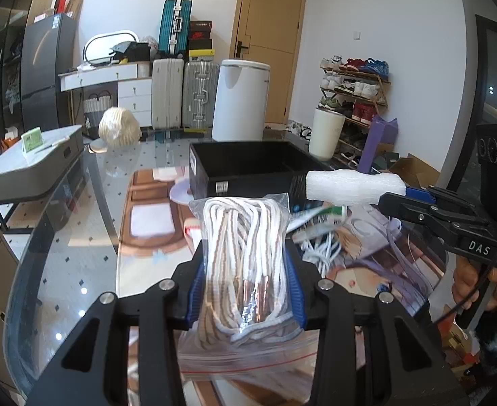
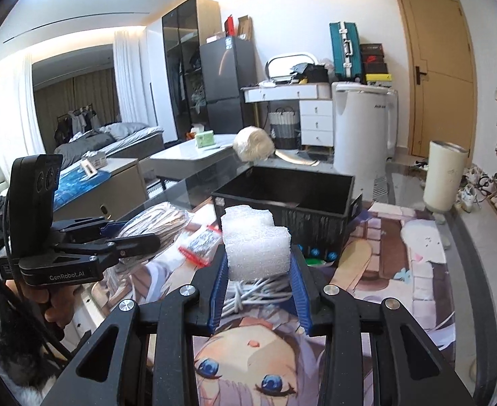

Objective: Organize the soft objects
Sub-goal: 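Lower the foam block into the black box with the right tool while the left tool carries the cords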

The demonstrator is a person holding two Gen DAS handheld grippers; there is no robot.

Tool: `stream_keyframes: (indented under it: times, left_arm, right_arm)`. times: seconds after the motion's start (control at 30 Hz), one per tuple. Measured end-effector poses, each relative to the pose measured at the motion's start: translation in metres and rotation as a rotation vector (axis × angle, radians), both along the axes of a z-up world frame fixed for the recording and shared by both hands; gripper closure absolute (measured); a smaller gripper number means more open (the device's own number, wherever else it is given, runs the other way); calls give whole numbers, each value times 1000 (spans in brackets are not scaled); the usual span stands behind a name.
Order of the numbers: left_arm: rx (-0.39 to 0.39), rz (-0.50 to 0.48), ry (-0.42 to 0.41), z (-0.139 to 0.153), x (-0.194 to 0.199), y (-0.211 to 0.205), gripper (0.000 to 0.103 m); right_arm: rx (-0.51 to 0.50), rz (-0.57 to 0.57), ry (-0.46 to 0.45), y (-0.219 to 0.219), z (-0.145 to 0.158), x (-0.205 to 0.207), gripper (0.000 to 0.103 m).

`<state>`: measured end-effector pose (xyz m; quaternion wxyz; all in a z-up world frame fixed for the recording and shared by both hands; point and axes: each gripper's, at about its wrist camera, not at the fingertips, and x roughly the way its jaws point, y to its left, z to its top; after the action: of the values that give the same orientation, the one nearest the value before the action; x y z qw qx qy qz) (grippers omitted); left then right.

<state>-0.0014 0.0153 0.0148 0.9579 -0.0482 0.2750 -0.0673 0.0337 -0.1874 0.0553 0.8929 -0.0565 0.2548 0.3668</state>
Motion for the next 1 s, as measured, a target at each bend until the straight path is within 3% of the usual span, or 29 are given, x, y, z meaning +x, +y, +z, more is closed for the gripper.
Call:
stream_keyframes:
  times: [0.37, 1.0]
  left_arm:
    - [6, -7, -54, 23, 37, -4, 63]
    - [26, -6, -57, 39, 98, -3, 63]
  right_arm:
    - [8, -87, -52, 1, 11, 19, 68]
    - [-38, -135, -48, 12, 15, 70, 68]
